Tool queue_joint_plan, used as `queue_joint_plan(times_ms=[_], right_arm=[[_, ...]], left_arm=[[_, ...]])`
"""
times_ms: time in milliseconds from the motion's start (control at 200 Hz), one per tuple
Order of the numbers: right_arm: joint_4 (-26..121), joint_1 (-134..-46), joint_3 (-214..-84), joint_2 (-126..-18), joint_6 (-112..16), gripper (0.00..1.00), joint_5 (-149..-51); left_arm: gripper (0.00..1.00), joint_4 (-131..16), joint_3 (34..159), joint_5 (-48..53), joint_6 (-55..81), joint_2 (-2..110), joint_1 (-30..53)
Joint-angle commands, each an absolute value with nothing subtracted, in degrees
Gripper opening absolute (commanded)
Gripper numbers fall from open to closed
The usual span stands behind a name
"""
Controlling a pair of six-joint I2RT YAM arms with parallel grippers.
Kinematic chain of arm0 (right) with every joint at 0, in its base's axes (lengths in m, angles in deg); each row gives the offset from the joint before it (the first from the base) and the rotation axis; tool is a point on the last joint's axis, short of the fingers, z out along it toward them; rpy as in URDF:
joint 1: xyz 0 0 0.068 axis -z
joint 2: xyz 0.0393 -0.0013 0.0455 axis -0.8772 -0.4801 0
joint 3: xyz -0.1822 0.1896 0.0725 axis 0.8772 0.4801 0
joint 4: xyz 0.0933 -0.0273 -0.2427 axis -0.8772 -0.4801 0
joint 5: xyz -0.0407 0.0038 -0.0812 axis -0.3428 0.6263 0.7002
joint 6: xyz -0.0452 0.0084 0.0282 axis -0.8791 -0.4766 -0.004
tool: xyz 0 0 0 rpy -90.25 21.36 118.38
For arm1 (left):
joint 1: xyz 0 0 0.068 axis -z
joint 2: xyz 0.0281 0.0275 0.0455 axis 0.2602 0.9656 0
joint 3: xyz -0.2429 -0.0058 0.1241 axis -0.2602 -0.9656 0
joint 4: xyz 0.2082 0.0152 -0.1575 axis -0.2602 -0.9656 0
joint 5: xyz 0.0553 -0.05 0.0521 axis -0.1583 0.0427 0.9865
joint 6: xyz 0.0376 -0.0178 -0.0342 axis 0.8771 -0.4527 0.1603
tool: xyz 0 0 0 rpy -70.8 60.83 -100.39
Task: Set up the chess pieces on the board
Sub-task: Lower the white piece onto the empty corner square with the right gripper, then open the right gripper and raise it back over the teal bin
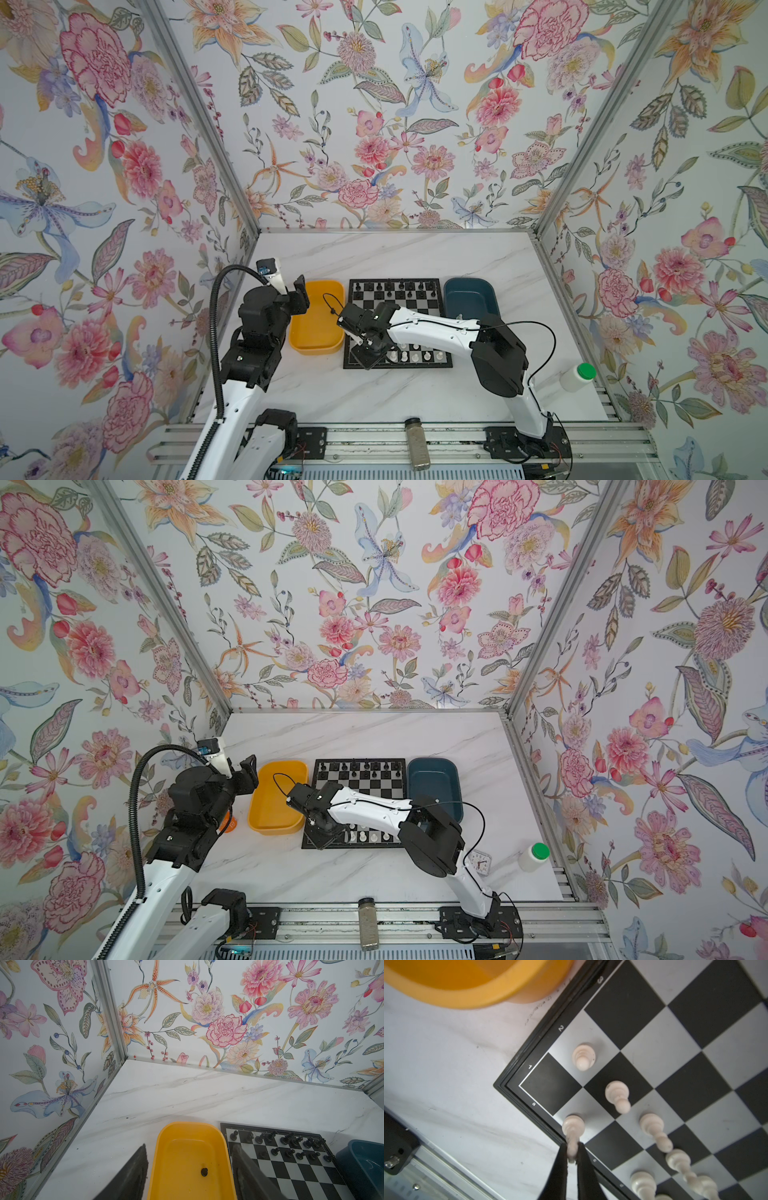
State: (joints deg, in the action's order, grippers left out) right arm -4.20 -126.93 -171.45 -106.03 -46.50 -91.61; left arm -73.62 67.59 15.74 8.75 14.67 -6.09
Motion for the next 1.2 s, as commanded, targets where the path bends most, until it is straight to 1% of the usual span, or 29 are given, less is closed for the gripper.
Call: queue_joint_plan(times_ms=[0, 616, 1196], right_arm=[[-4.47, -127.51, -172.14, -107.34, -45.78, 0.13, -91.08], [-4.43, -127.8, -172.12, -107.59, -45.5, 0.21, -91.25], [-4.47, -127.84, -170.06, -105.38, -44.64, 0.26, -90.73]], left_arm=[[0.66, -73.11, 66.62, 16.28, 9.18, 14.01, -6.41], [0.65, -72.98, 66.32, 16.1, 9.15, 13.9, -6.37], [0.65, -72.72, 66.27, 15.84, 9.14, 13.8, -6.36]])
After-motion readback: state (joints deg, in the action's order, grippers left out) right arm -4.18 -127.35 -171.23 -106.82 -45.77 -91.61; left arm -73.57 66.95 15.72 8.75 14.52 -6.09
